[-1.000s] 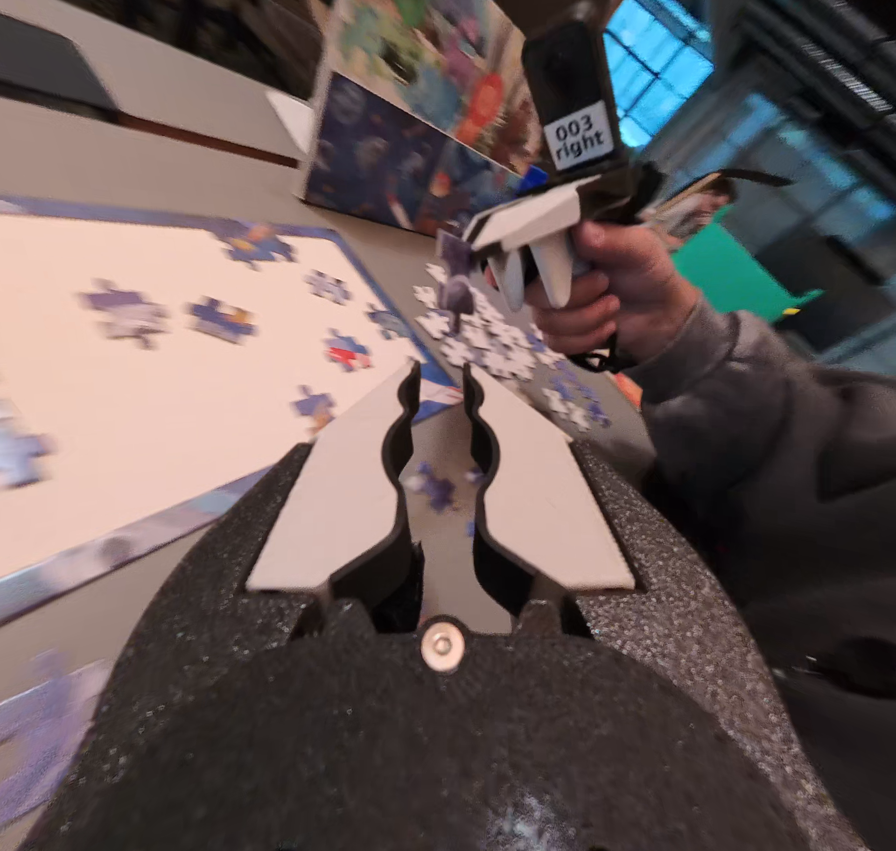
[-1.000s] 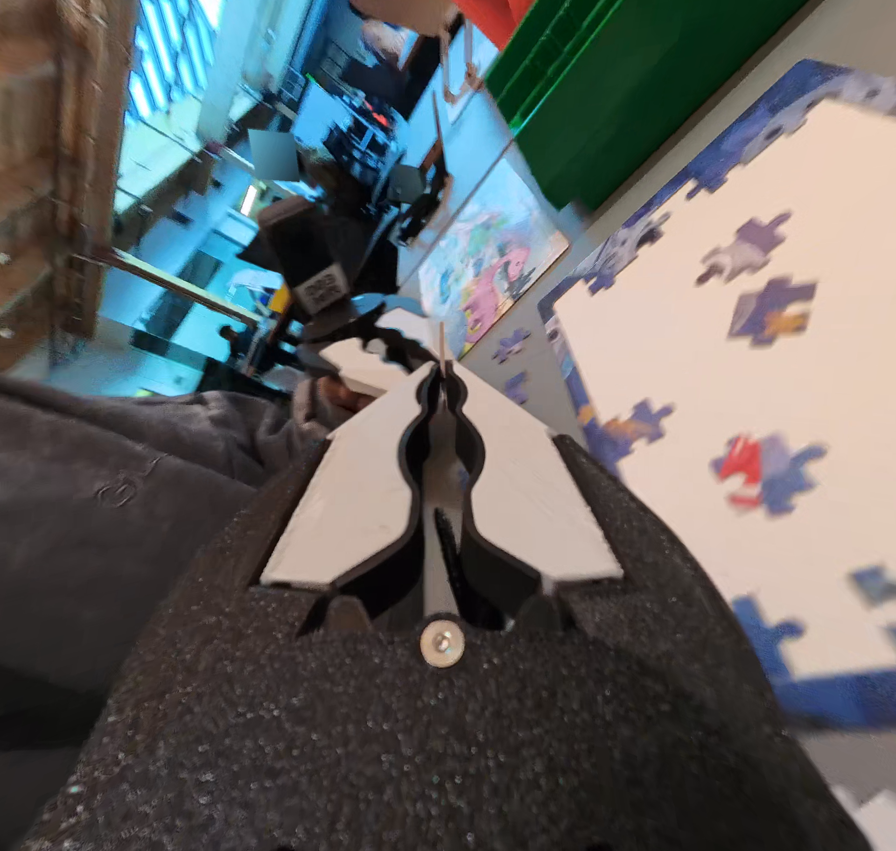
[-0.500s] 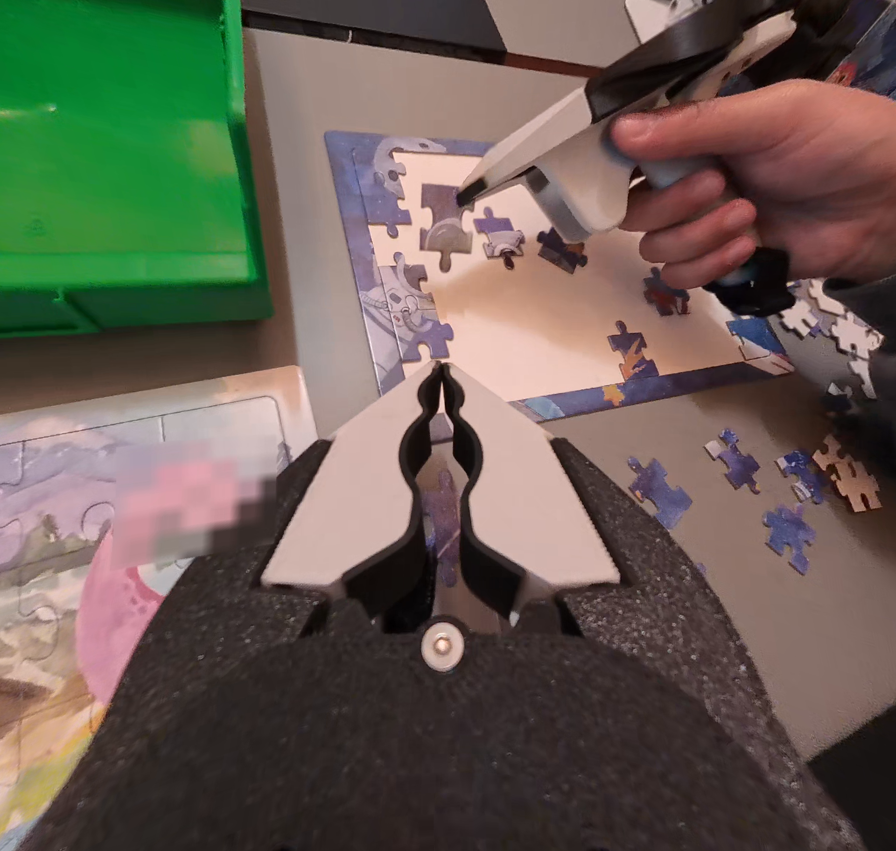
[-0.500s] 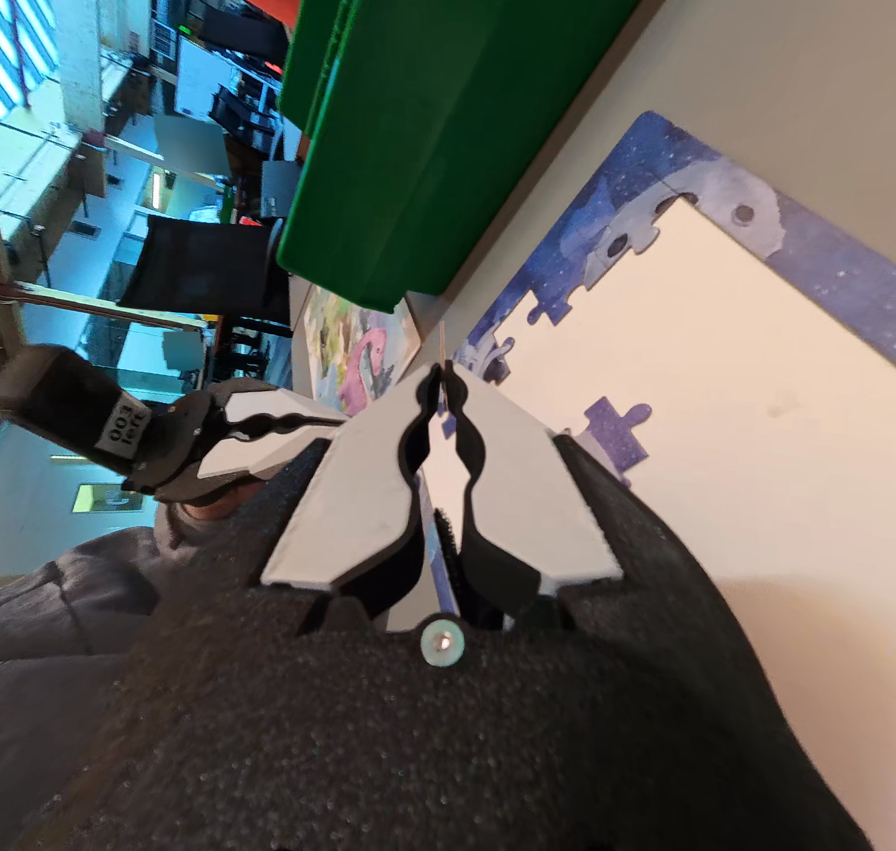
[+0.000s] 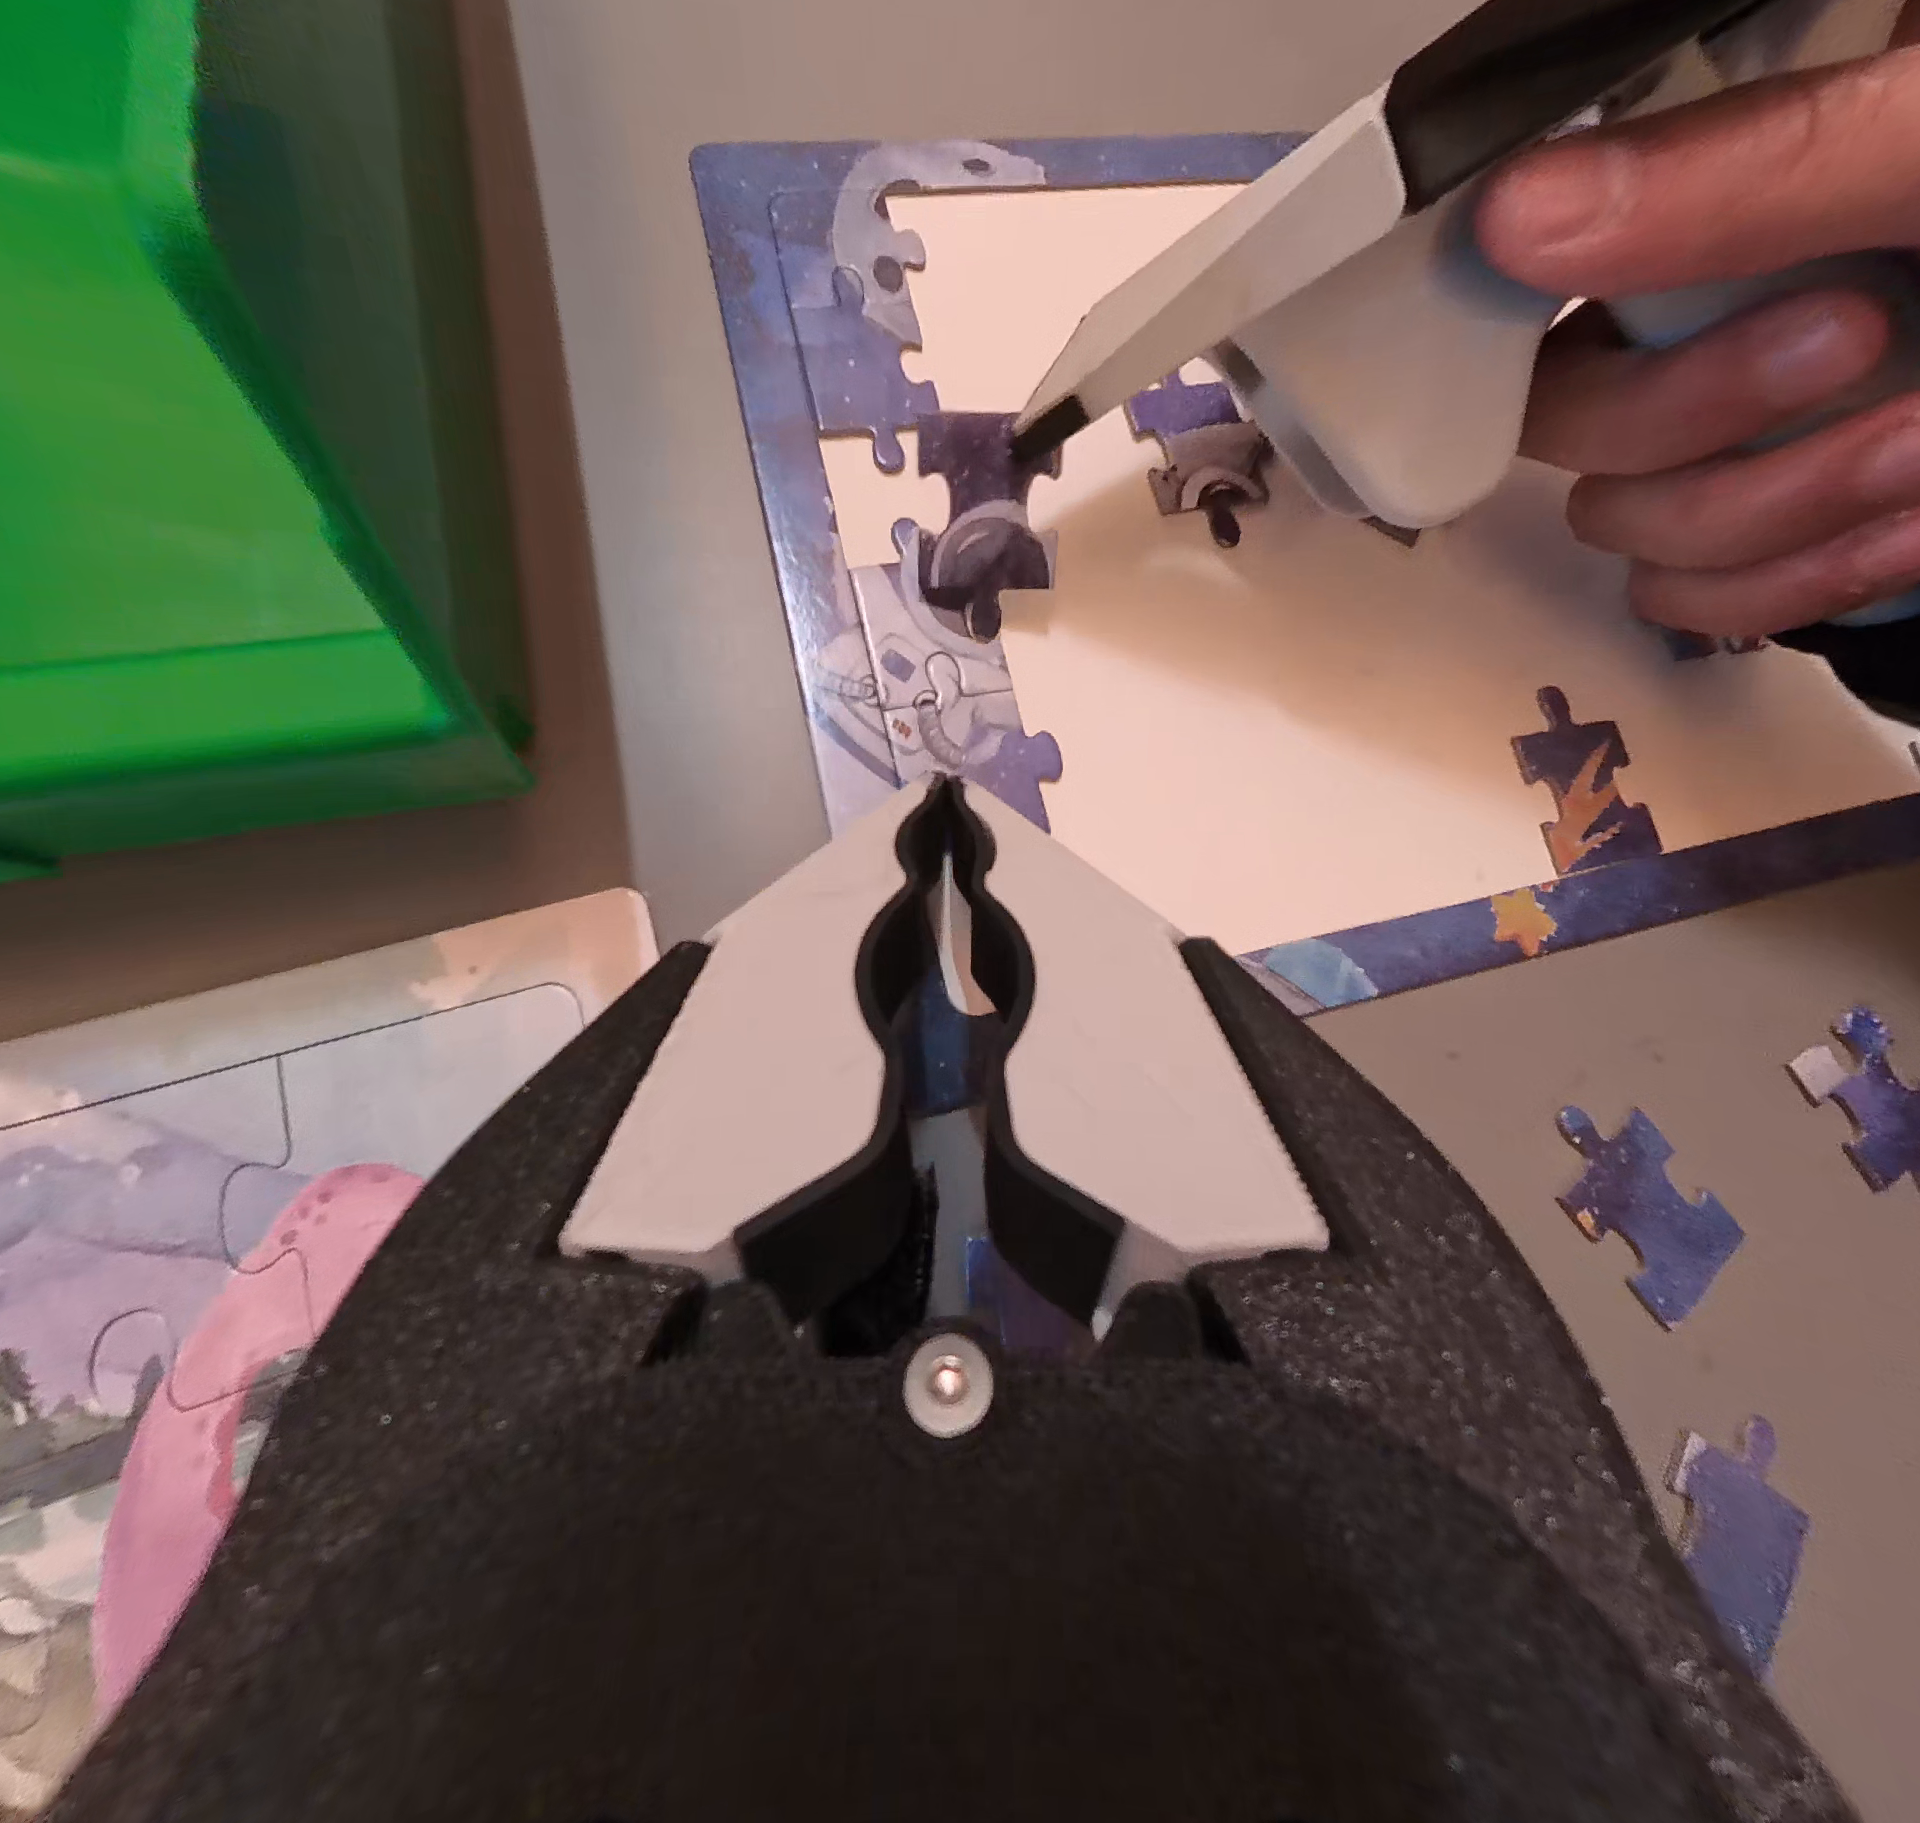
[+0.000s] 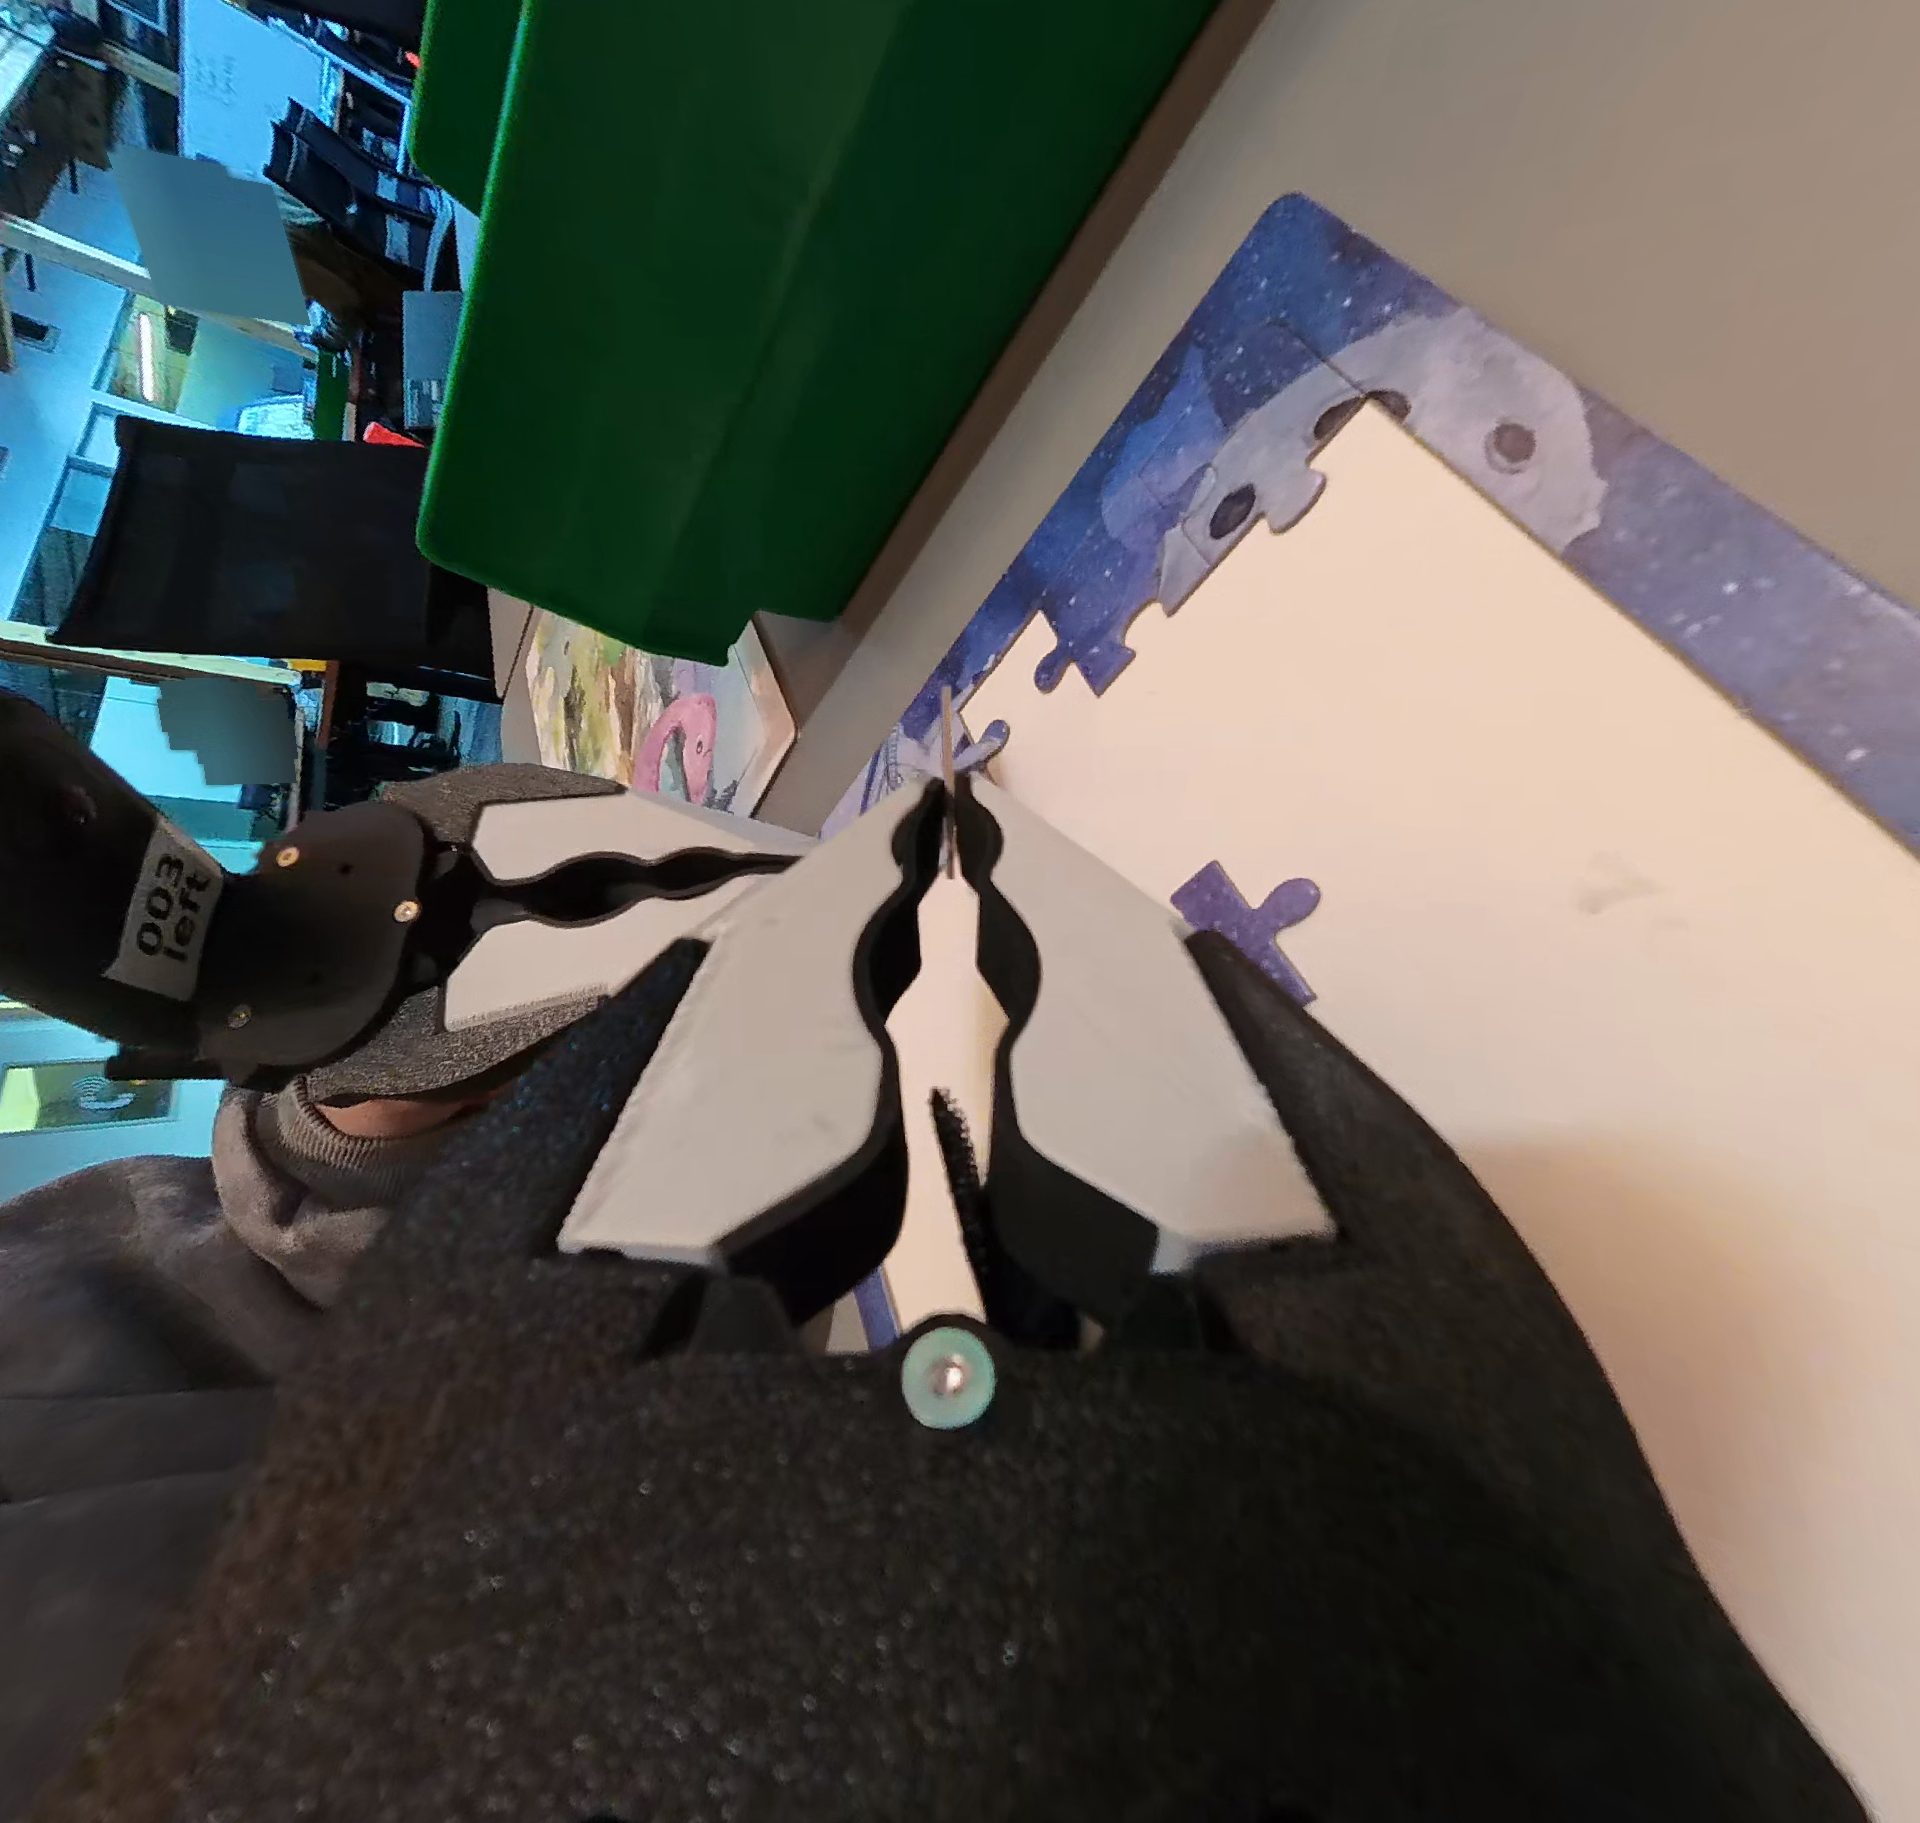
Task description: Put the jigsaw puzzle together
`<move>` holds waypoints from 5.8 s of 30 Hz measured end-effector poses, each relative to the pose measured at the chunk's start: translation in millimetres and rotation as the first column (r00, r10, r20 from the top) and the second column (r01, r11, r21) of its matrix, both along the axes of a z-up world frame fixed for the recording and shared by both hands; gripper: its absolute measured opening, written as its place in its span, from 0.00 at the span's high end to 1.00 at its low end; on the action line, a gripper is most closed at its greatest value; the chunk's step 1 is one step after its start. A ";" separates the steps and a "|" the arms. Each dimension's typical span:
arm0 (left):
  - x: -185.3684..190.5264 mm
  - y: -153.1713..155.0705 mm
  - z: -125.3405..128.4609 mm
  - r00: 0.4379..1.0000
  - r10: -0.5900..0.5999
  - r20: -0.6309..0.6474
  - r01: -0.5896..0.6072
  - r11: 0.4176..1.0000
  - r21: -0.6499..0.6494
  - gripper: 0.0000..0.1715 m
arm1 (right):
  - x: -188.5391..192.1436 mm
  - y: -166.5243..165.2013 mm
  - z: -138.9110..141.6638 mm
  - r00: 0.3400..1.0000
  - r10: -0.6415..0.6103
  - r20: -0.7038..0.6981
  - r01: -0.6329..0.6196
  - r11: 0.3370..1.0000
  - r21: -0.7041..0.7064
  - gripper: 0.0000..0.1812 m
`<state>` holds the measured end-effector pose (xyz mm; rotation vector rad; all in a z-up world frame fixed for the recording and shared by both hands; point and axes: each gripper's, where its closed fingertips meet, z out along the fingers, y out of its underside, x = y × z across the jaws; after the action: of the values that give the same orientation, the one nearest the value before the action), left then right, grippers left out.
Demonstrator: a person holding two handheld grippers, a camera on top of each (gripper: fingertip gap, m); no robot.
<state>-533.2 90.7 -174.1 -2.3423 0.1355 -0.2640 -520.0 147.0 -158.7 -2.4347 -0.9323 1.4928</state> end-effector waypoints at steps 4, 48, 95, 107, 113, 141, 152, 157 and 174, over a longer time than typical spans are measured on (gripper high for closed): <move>-0.1 -0.1 -0.3 1.000 0.012 0.023 -0.012 1.000 0.001 1.00 | 5.2 -0.4 -1.2 0.998 0.046 0.035 -0.048 0.997 0.065 0.99; -0.2 -0.1 -1.0 0.999 0.011 0.034 -0.011 1.000 0.010 1.00 | 123.5 17.9 59.8 0.966 0.151 0.211 -0.204 0.944 0.258 0.99; 214.8 85.6 -1.6 0.822 -0.522 -0.228 0.530 0.848 -0.027 0.80 | 225.7 44.9 -10.8 0.896 0.245 0.371 -0.277 0.960 0.034 0.98; 212.9 86.2 -2.3 0.833 -0.532 -0.152 0.538 0.843 -0.002 0.84 | 221.6 57.8 -8.6 0.890 0.233 0.391 -0.306 0.943 0.134 0.98; 212.2 86.6 -2.4 0.834 -0.527 -0.164 0.536 0.844 0.009 0.85 | 219.1 50.0 -8.2 0.893 0.261 0.367 -0.294 0.955 0.035 0.98; 211.8 86.4 -2.2 0.842 -0.522 -0.137 0.530 0.848 0.029 0.85 | 211.8 73.6 -19.2 0.841 0.043 0.540 -0.337 0.822 0.459 1.00; 211.7 86.2 -2.3 0.842 -0.521 -0.137 0.530 0.848 0.029 0.85 | 197.7 59.7 -17.1 0.847 0.073 0.526 -0.401 0.737 0.544 1.00; 211.7 86.5 -2.3 0.843 -0.520 -0.136 0.528 0.848 0.030 0.85 | 204.1 57.2 -18.3 0.842 0.049 0.537 -0.381 0.759 0.528 1.00; 211.7 86.7 -2.5 0.844 -0.517 -0.143 0.526 0.850 0.031 0.86 | 200.5 57.5 -19.4 0.869 -0.033 0.493 -0.262 0.815 0.517 1.00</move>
<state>-321.6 177.4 -176.6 -2.2099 0.8445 -0.3642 -319.4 204.6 -178.1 -2.3157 -1.3994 0.4696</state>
